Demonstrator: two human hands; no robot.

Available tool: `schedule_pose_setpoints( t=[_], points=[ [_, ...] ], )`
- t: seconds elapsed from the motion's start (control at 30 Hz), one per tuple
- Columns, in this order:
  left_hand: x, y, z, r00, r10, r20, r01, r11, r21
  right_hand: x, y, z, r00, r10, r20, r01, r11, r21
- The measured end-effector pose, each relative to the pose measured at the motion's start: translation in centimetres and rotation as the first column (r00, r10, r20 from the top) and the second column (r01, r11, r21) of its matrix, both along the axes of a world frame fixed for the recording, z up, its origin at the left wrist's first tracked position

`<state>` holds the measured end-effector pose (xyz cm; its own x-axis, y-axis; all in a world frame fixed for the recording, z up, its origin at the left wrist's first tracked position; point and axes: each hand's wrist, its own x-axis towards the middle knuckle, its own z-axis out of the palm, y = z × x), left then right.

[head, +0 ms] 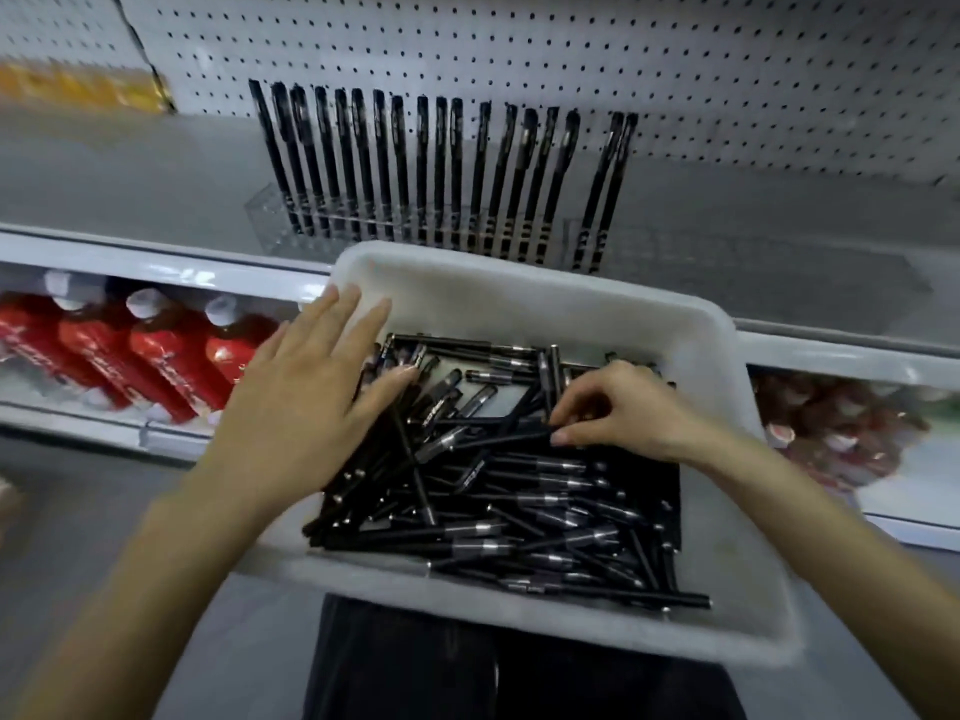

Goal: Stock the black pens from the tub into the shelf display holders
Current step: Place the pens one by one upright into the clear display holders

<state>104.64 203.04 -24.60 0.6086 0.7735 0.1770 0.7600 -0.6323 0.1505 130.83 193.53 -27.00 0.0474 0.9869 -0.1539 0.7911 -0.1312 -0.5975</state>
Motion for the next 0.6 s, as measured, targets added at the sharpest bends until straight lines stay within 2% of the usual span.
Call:
schedule_pose_setpoints(
  t=[0.13,0.3,0.43,0.6],
  points=[
    [0.6,-0.4,-0.6,1.0,-0.011,0.018,0.011,1.0,-0.002,0.9,-0.5,-0.2,0.999,0.033,0.018,-0.033,0.999,-0.036],
    [1.7,-1.3,-1.1,0.998,-0.006,0.06,0.008,0.999,-0.042,2.1,-1.3,0.2,0.991,0.053,-0.121,-0.046,0.997,0.059],
    [3.0,-1.9,-1.0,0.996,-0.03,0.083,0.033,0.998,-0.044,3.0,-2.3,0.7,0.93,-0.04,-0.366,0.091,0.988,0.121],
    [4.4,-2.7,-1.1,0.996,-0.038,0.082,0.041,0.999,-0.036,3.9,-3.9,1.6,0.841,-0.158,-0.518,0.284,0.943,0.174]
  ],
)
